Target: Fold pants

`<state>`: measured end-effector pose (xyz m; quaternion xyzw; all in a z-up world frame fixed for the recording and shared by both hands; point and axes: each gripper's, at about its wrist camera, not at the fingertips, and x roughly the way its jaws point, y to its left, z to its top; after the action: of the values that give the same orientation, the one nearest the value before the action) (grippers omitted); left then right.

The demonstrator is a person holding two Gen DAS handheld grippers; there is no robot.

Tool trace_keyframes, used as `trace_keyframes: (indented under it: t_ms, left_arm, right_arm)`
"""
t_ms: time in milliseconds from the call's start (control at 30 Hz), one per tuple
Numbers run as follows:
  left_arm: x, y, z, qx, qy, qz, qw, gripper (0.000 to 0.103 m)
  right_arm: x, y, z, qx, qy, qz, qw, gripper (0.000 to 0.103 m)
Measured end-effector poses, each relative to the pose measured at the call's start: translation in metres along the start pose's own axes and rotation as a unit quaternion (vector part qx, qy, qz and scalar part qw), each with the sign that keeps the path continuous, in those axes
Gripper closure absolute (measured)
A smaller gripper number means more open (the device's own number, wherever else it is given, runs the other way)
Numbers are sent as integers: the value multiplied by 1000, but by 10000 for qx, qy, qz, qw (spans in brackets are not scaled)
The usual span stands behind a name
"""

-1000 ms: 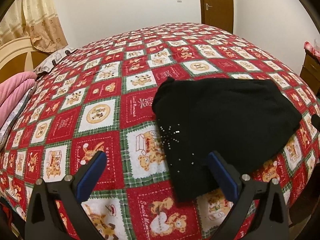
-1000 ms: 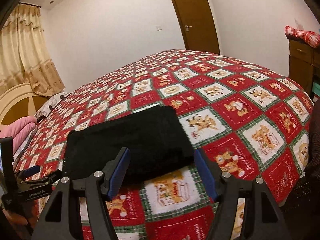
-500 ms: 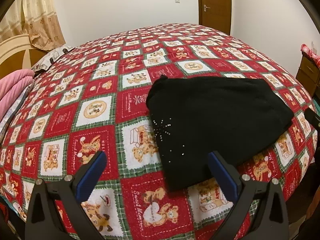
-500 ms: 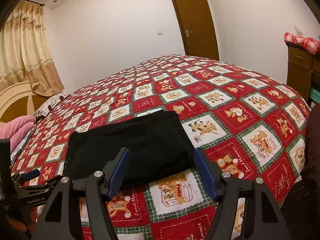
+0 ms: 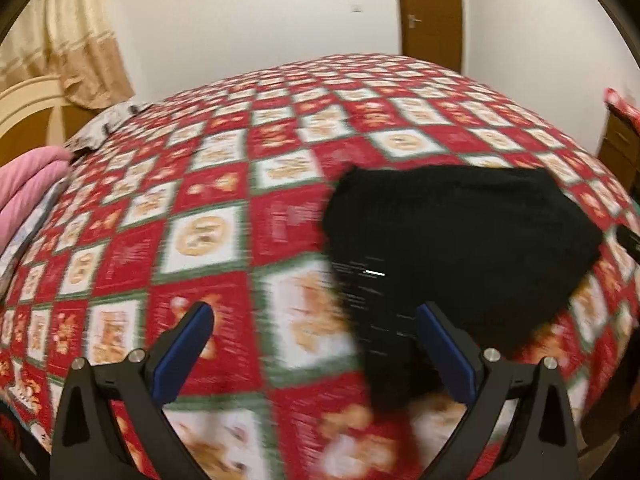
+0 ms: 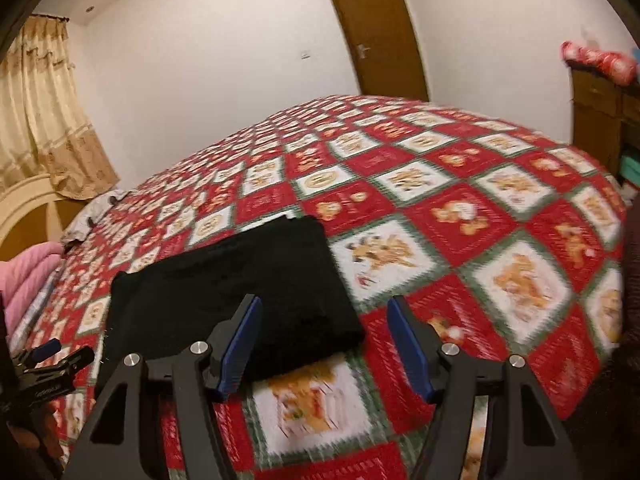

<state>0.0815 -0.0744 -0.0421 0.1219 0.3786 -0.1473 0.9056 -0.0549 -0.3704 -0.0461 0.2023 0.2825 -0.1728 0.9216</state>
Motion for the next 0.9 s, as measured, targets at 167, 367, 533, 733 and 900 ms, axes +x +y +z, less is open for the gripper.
trace_keyframes:
  t_ms: [167,367,533,733,900]
  left_arm:
    - [11,47,9,-594,56,317,9977,0]
    - [23,47,5,-464,154,369,9981,0]
    - [31,32,5,-333,258,213,9989,0]
    - [28,18,7,-226,279,166,9992,0]
    - [27,9,5,-135,296,201,9993,0]
  right_arm:
    - [37,14,12,-285,71,46,9996,37]
    - [49,20,7,-256,201,15,9995,37]
    - [41,16,2,-298,181,-66,9994,37]
    - [35,17,-1,-258,166,-100,9995,37]
    - [28,26,-4,-155,145,-55,9998,37]
